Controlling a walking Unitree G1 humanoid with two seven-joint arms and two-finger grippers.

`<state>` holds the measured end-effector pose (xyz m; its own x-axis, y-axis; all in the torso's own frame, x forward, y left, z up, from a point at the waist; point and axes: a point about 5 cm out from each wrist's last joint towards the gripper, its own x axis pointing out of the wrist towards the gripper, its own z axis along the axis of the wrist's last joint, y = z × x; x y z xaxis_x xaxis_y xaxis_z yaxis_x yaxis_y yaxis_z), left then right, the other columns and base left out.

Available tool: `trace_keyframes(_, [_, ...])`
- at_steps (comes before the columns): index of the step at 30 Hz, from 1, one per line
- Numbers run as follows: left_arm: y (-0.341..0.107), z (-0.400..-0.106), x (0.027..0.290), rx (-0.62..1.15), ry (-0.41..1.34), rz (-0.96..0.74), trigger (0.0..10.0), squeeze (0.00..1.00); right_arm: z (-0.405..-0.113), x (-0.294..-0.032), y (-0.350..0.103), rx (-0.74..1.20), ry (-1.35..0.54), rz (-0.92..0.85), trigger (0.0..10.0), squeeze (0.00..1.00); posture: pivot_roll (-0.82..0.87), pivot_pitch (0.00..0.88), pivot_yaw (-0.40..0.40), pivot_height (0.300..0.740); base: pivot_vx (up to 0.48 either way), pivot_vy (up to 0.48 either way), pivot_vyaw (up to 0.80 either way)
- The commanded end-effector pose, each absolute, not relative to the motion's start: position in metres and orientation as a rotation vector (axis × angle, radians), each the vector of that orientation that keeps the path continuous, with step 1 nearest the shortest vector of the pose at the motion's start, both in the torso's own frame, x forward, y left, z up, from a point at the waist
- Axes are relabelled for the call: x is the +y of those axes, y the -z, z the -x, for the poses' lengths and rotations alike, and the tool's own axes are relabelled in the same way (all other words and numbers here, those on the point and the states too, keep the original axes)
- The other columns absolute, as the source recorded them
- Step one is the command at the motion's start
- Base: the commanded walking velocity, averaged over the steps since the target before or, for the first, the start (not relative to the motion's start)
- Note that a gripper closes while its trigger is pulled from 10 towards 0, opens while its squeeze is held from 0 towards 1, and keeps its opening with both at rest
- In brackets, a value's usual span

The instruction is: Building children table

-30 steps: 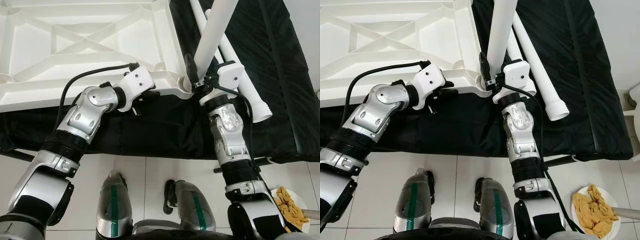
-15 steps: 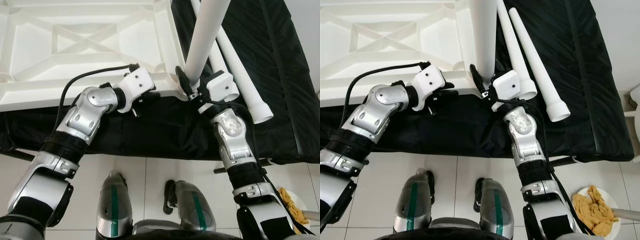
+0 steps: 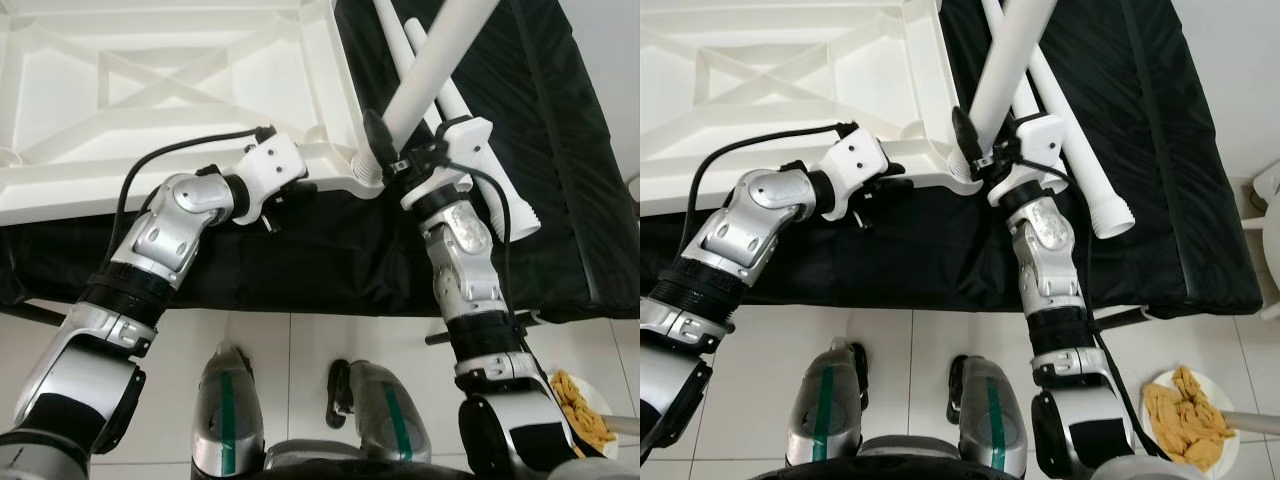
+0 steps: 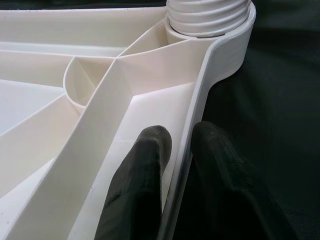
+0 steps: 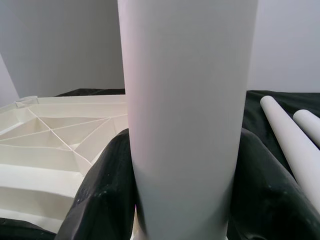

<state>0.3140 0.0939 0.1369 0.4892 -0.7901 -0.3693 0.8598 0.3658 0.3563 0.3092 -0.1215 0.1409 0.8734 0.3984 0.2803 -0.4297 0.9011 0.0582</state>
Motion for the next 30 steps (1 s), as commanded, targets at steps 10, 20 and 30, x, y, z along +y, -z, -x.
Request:
trace_keyframes(10, [-0.163, -0.315, 0.086, 0.011, 1.072, -0.569, 10.0, 0.0, -0.3, -0.126, -0.085, 0.036, -0.406, -0.129, 10.0, 0.0, 0.07, 0.096, -0.039, 0.74, 0.0, 0.0, 0.0])
trace_keyframes(20, [-0.165, -0.316, 0.086, 0.009, 1.064, -0.57, 10.0, 0.0, -0.296, -0.116, -0.094, -0.037, -0.434, -0.091, 10.0, 0.0, 0.07, 0.097, -0.044, 0.74, 0.0, 0.0, 0.0])
trace_keyframes(30, [-0.166, -0.316, 0.086, 0.002, 1.065, -0.567, 10.0, 0.0, -0.293, -0.118, -0.102, -0.126, -0.29, -0.125, 10.0, 0.0, 0.07, 0.096, -0.046, 0.74, 0.0, 0.0, 0.0])
